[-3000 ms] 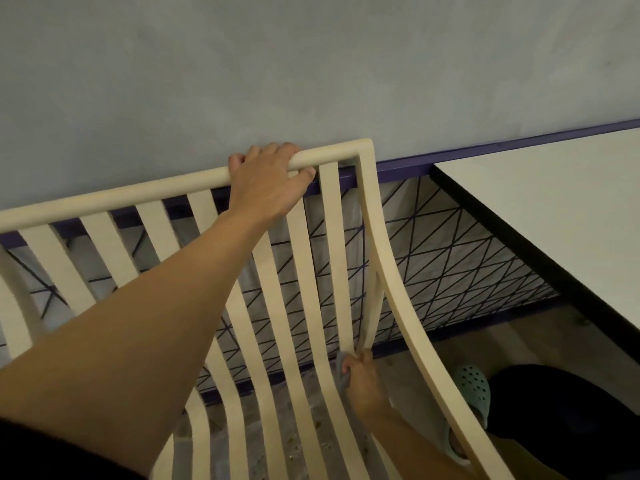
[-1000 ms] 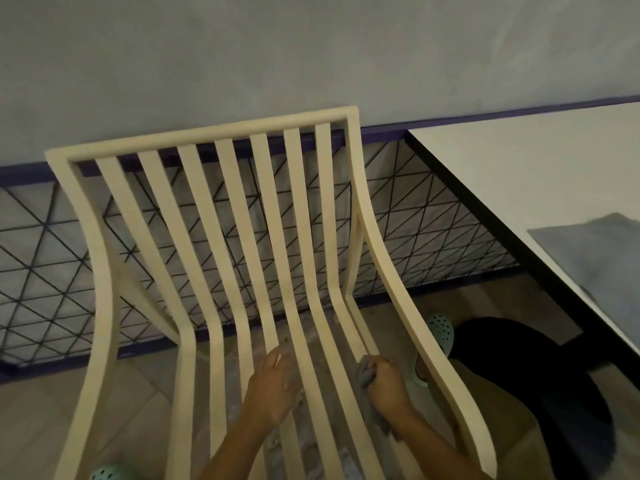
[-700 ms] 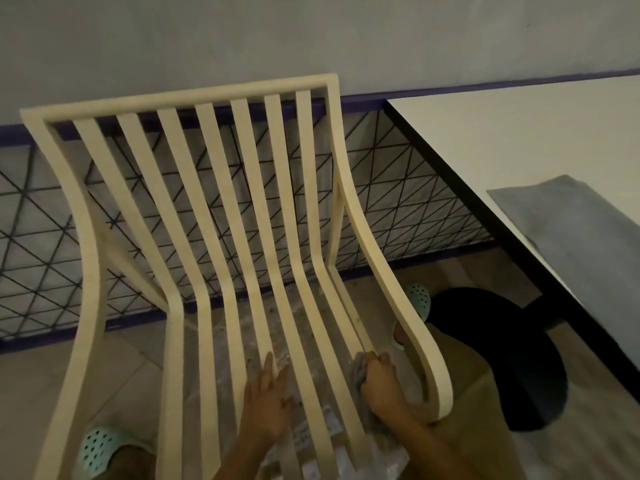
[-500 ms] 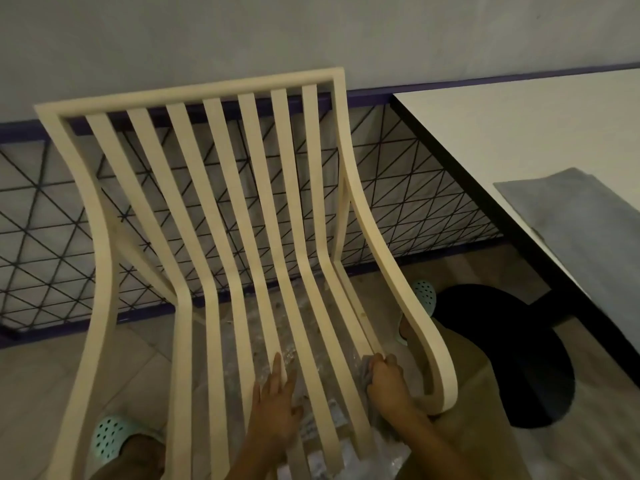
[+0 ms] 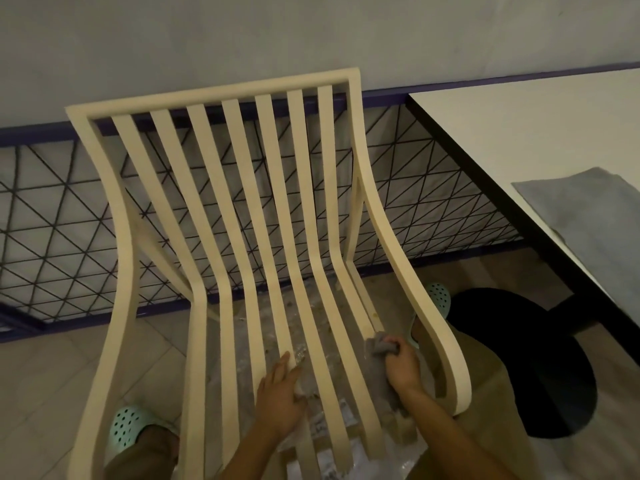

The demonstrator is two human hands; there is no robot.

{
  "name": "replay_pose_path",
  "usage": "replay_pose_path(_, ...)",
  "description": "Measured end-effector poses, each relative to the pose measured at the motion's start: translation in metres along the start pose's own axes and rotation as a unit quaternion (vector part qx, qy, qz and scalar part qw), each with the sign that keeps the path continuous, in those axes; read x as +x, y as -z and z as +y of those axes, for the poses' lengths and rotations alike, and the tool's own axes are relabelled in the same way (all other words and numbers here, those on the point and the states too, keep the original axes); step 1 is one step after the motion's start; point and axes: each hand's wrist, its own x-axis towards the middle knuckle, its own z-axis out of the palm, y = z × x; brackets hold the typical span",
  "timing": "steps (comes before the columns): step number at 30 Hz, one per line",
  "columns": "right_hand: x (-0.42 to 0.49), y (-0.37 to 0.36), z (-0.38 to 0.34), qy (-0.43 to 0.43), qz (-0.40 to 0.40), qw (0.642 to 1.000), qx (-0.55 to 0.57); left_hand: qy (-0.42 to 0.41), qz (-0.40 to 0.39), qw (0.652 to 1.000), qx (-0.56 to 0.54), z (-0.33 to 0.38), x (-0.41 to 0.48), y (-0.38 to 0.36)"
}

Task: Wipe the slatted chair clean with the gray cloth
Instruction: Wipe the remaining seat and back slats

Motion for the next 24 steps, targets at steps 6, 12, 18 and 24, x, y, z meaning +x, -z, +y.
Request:
replay_pose_path(6,0.028,0.005,-0.005,-0.069,0.074,0.994,-0.039,0.031,0.039,0.999,-0.019,-0.013,0.018,0.009)
replay_pose_path(12,0.044,0.001,0.016,-0.127,0.079,0.987,-0.060,0.014,0.066,0.997,-0.037,-0.014,0.041,0.014)
replay_pose_path(18,0.051,0.004,0.054,-0.187,0.095,0.958,-0.198,0.026,0.090,0.996,0.012,-0.019,0.075,0.006)
replay_pose_path(24,0.077,-0.017,0.042,-0.198,0.127,0.946,-0.223,0.037,0.144,0.988,0.046,-0.016,0.084,-0.012)
